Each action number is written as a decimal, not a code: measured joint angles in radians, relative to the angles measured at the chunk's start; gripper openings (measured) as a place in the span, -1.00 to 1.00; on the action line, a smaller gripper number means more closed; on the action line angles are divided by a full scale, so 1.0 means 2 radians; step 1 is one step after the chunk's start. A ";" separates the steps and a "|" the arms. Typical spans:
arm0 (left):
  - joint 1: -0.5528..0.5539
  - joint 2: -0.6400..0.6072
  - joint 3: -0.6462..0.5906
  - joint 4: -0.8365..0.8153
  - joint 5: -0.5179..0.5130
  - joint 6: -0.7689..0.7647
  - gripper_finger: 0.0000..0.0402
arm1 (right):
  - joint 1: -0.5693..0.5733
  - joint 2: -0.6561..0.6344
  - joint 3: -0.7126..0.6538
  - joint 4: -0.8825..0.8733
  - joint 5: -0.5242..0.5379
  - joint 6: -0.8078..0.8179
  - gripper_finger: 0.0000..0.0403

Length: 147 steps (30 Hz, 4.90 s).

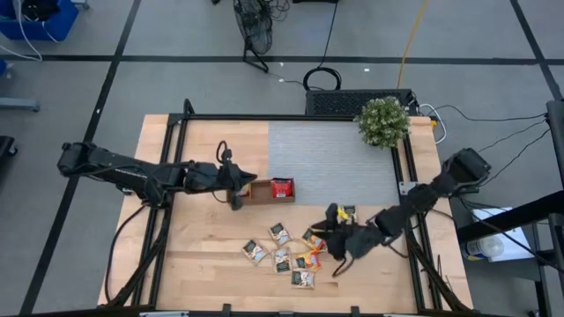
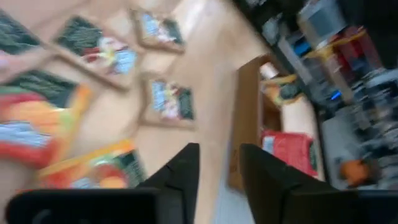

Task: Pick & Place Tea
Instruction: Put the yellow tea bag into the left section of the wooden organizer

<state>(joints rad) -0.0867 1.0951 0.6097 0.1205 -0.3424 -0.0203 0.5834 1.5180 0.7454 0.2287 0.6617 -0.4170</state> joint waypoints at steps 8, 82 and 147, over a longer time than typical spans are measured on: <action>0.003 0.002 0.000 0.014 0.052 -0.003 -0.96 | 0.061 0.030 0.091 -0.174 -0.021 0.093 -0.03; 0.004 0.002 0.000 0.002 0.054 -0.020 -0.96 | -0.144 0.088 0.037 -0.041 -0.243 0.171 -0.24; 0.012 0.135 -0.021 0.242 0.058 -0.185 0.17 | -0.198 0.118 0.037 0.329 0.021 -0.122 -1.00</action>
<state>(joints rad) -0.0624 1.3645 0.5686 0.6037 -0.2272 -0.3908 0.1879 1.7546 0.8192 0.8866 0.7029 -0.6615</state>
